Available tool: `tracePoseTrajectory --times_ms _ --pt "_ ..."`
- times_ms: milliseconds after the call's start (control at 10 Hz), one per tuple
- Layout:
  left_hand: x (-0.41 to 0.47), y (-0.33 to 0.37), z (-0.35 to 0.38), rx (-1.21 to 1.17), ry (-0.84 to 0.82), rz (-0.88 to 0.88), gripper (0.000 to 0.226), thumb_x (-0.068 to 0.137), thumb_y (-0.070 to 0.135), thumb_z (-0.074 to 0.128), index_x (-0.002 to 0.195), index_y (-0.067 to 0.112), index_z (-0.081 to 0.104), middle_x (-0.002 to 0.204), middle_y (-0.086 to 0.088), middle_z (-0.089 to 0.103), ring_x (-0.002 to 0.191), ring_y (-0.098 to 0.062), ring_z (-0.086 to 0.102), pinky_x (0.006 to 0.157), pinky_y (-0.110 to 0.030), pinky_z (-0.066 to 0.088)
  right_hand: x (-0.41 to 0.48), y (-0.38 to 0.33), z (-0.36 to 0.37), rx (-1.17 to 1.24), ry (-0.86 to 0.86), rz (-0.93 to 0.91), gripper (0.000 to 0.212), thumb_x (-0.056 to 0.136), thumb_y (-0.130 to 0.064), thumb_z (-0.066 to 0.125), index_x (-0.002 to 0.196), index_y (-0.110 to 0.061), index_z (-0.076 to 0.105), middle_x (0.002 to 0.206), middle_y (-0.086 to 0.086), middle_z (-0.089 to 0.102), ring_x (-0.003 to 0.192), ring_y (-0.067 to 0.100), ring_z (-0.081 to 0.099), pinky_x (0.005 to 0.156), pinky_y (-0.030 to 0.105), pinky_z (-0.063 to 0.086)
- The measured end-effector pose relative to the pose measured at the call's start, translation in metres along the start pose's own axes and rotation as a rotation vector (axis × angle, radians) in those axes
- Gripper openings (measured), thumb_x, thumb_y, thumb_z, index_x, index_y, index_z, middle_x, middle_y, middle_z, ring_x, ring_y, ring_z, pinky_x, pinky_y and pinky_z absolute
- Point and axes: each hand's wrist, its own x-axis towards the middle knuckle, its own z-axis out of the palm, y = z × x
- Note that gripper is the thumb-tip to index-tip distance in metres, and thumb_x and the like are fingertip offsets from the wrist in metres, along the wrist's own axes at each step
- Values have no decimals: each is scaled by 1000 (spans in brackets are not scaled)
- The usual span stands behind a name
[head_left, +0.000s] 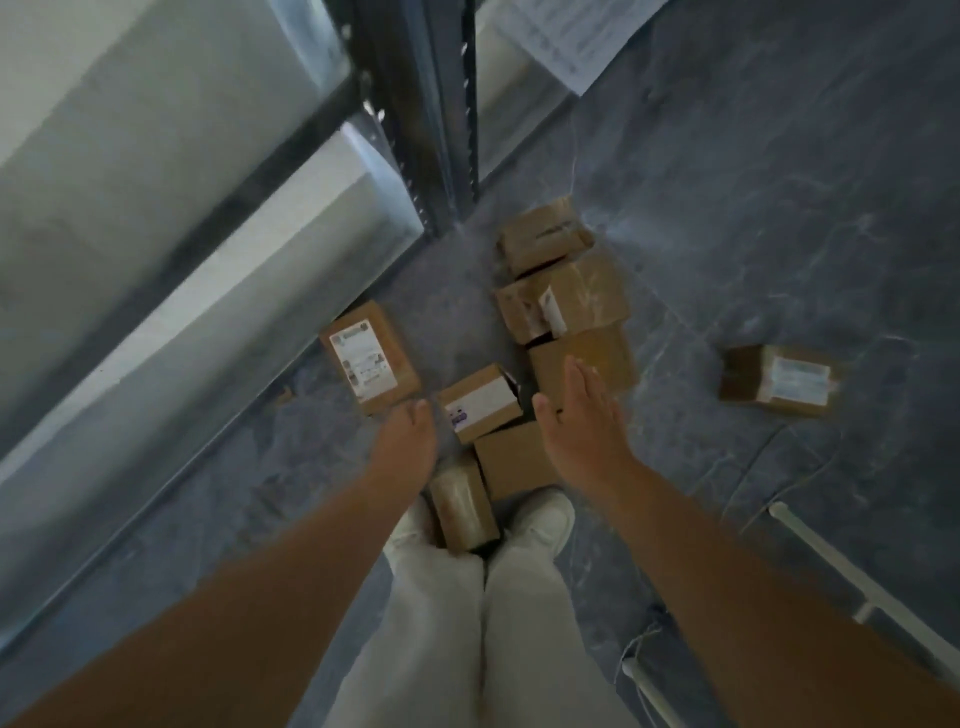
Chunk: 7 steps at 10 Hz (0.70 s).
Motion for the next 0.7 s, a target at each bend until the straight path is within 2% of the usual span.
tracePoseTrajectory --times_ms 100,200,300,400,500,600,700 --pt "32 -22 23 15 -25 -113 40 106 25 29 127 0 52 129 -21 55 117 -35 52 84 -29 36 35 18 35 53 -100 55 66 105 -42 31 157 -14 2 165 5 1 151 22 1 122 42 7" --pt "73 -45 50 -45 -45 -178 44 106 24 29 134 -4 48 137 -23 51 127 -36 48 95 -36 40 66 30 63 142 -169 59 68 104 -38 37 157 -15 2 164 6 5 150 26 10 121 45 16" --pt "108 -58 80 -251 -41 -226 45 106 23 29 133 -7 48 134 -27 52 110 -38 55 81 -34 41 97 41 84 211 -212 106 70 101 -25 46 157 -16 5 162 6 15 146 31 23 117 47 26" --pt "121 -59 95 -359 -12 -272 45 105 29 28 130 0 52 122 -26 59 93 -29 60 58 -28 41 122 39 101 378 -241 223 73 96 -17 51 157 -18 10 159 6 27 141 31 33 115 44 32" --pt "118 -58 102 -551 -29 -319 36 104 29 33 122 8 56 120 -21 63 109 -31 61 82 -40 56 133 29 112 461 -286 287 64 93 -12 51 152 -13 26 141 5 46 122 25 48 98 33 41" --pt "108 -59 101 -701 -8 -381 34 104 27 34 117 8 58 119 -21 64 112 -35 61 100 -51 50 129 16 108 479 -290 292 29 90 -6 48 116 -19 55 119 8 60 92 19 53 78 28 43" --pt "86 -57 87 -737 28 -403 37 103 25 33 124 7 58 121 -21 64 113 -35 61 102 -51 48 106 3 96 487 -291 258 37 89 -6 46 121 -18 59 119 9 60 98 23 57 79 30 47"
